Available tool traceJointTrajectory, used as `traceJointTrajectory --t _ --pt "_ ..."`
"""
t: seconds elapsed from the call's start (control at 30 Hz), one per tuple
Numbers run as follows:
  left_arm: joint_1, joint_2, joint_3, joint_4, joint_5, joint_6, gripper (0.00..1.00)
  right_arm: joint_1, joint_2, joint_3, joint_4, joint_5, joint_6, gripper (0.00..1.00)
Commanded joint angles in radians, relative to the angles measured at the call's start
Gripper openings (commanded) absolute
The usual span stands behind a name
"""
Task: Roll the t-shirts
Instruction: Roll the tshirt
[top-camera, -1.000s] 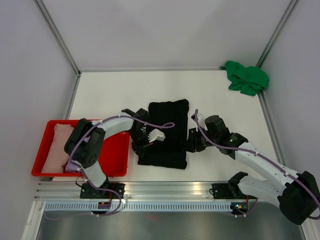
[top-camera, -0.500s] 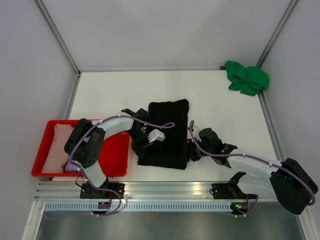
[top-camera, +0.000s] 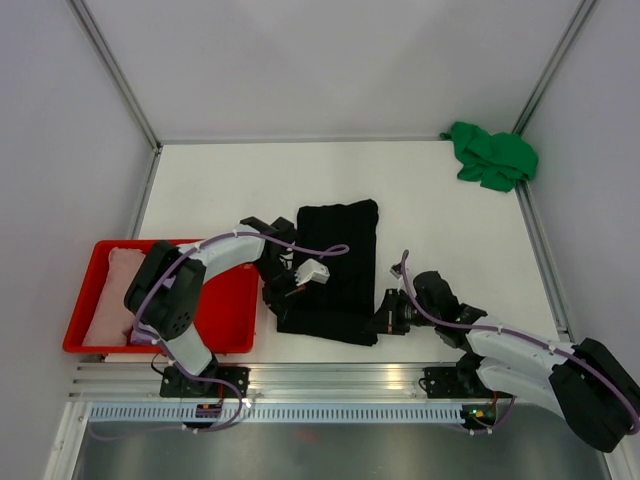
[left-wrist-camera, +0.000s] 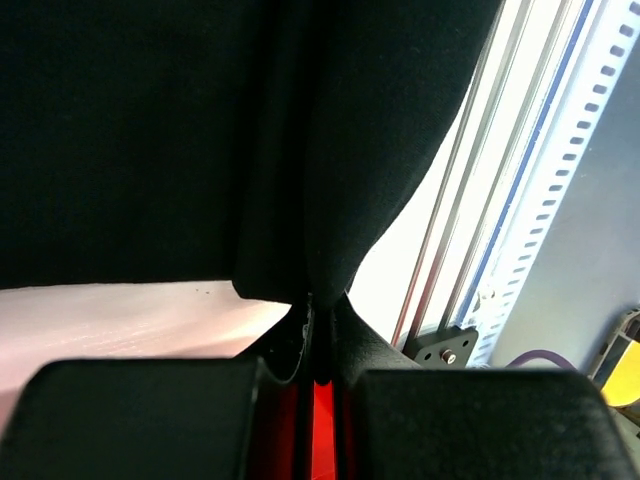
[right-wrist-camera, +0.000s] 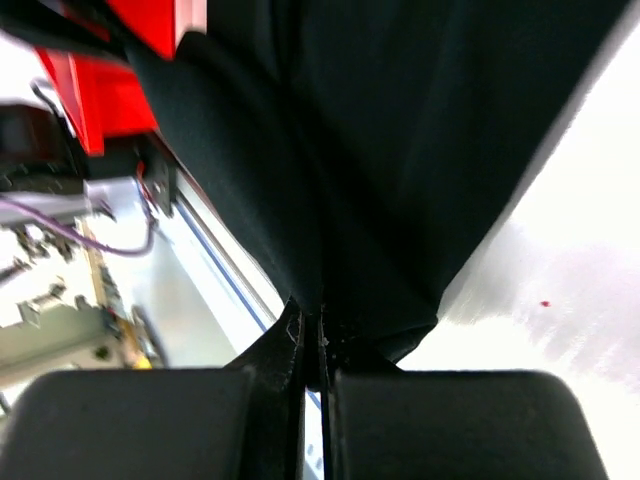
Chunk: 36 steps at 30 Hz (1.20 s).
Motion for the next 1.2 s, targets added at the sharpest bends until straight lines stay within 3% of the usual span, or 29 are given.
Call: traceJointTrajectory --t 0.0,0.13,0.3,0.53,0.7,0.8,1.0,1.17 --pt "0.007 -0.012 0.033 -0.024 -0.011 0.021 0.07 -0.044 0.027 0.009 0.034 -0.01 0.084 0.0" --pt "0.007 -0.012 0.062 -0.011 -0.068 0.002 0.15 -0.063 0.122 0.086 -0.097 0.01 -0.019 0.0" --pt "0.007 -0.038 0.064 -0.001 -0.108 -0.022 0.43 -0.098 0.217 0.134 -0.118 -0.007 -0.051 0.0" --pt "-0.013 -0.286 0.115 0.079 -0.16 -0.038 0.67 -0.127 0.281 0.186 -0.18 -0.008 -0.059 0.0" --pt "-0.201 -0.384 0.008 0.163 -0.382 -0.021 0.69 -0.138 0.308 0.226 -0.193 -0.007 -0.059 0.0" --pt "-0.405 -0.429 -0.118 0.271 -0.534 -0.008 0.7 -0.152 0.323 0.232 -0.195 -0.001 -0.053 0.0" --pt "-0.496 -0.365 -0.177 0.378 -0.582 -0.005 0.71 -0.164 0.372 0.235 -0.163 -0.027 -0.047 0.0" --pt "-0.51 -0.306 -0.211 0.446 -0.629 0.019 0.71 -0.165 0.37 0.241 -0.167 -0.033 -0.059 0.0"
